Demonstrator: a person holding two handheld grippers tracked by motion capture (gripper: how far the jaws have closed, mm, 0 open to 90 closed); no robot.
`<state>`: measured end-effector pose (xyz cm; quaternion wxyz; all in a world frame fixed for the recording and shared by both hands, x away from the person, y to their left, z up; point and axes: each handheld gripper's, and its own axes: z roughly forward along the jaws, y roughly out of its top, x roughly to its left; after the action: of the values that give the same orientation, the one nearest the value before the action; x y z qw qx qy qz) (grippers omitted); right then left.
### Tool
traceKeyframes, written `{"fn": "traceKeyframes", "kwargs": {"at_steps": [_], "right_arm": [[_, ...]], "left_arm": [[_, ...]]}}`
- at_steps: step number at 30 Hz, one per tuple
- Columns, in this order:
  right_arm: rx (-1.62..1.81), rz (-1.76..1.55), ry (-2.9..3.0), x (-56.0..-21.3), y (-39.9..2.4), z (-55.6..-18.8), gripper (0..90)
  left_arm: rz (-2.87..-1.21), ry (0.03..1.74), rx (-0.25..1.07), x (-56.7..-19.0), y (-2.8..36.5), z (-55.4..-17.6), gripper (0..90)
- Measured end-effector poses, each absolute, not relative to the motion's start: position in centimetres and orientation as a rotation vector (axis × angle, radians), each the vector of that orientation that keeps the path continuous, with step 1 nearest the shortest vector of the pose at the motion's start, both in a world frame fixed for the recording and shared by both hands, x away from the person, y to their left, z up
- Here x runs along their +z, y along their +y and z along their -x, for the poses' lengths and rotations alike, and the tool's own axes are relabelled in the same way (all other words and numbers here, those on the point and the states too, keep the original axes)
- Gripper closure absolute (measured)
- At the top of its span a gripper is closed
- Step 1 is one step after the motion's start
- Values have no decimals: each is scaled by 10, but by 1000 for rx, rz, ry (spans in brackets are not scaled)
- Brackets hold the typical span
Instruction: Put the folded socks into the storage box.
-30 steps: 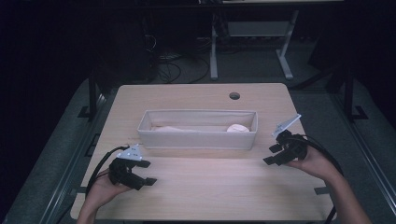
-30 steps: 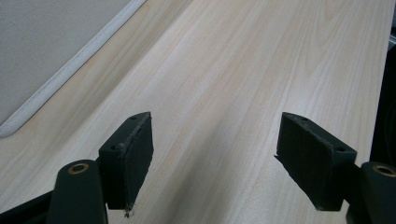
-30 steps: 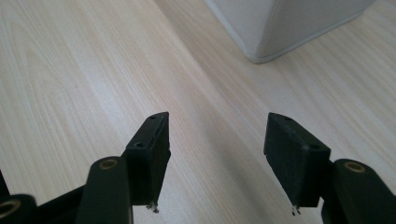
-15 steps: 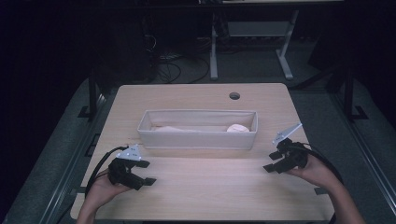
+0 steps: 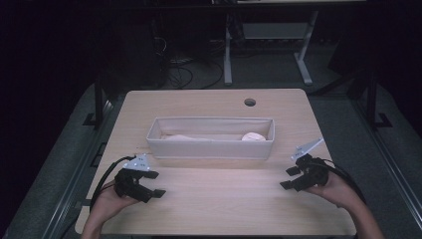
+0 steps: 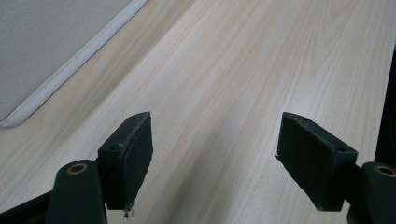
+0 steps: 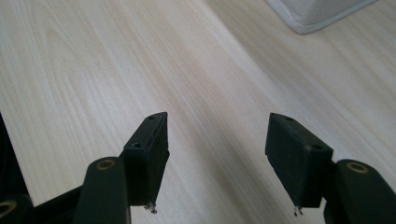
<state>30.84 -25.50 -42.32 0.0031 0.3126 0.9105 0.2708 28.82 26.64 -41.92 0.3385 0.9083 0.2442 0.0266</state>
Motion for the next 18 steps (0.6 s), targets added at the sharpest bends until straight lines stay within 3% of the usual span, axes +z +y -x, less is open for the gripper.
{"fn": "traceKeyframes", "kwargs": {"at_steps": [18], "right_arm": [[895, -985, 2837, -432, -257, -291, 388]], "left_arm": [[-2370, 638, 72, -419, 267, -288, 257]]}}
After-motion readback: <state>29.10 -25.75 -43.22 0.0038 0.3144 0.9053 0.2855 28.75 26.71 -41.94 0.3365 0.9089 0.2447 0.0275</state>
